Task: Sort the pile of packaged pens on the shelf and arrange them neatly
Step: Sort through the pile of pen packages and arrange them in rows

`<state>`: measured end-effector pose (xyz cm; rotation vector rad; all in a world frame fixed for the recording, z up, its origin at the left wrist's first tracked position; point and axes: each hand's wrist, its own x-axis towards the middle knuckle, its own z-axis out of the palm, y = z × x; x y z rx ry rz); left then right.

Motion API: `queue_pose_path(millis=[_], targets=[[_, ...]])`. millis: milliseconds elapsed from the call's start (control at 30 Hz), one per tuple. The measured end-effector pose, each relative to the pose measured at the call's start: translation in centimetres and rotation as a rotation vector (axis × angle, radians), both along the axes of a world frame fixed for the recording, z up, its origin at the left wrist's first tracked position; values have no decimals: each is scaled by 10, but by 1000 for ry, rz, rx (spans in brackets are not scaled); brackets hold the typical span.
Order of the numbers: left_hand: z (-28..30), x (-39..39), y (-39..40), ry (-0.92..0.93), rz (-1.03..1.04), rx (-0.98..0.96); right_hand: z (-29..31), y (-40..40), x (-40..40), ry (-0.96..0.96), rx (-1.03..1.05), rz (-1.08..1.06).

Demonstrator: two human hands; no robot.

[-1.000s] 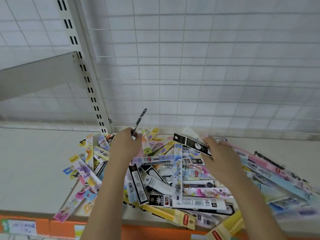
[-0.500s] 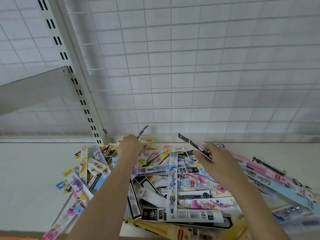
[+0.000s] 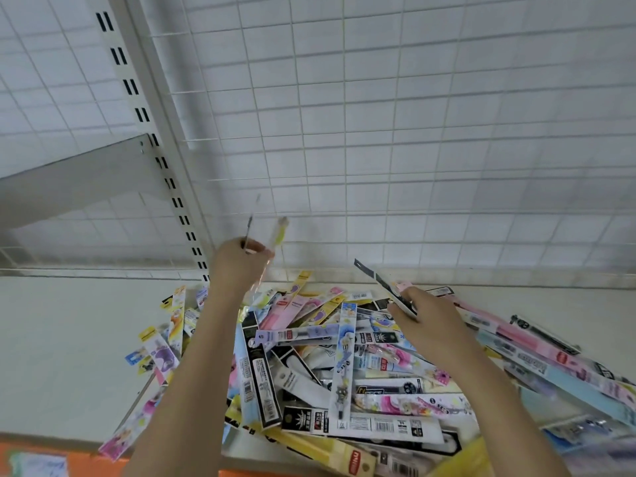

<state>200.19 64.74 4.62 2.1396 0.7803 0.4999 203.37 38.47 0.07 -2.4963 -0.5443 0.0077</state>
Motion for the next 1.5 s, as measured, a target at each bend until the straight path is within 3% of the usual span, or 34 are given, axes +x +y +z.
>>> queue_pose_path(millis=[133, 367, 500, 700, 833, 967, 1133, 1500], targets=[[17, -27, -18, -376, 29, -186, 4, 0, -2, 22, 37, 37], [6, -53, -38, -400, -23, -314, 0, 4, -5, 52, 9, 70], [-5, -64, -54, -284, -32, -177, -12, 16, -9, 98, -51, 81], [-17, -82, -60, -179, -115, -125, -17, 42, -27, 135, -101, 87], [-24, -87, -54, -211, -81, -150, -14, 50, -33, 182, -182, 77], [-29, -88, -50, -214, -124, -65, -9, 48, -31, 253, -130, 57], [-35, -84, -55, -239, -160, -188, -2, 35, -21, 279, -9, 73], [-38, -43, -84, 244, -252, 217, 6, -27, -7, 154, 123, -109]])
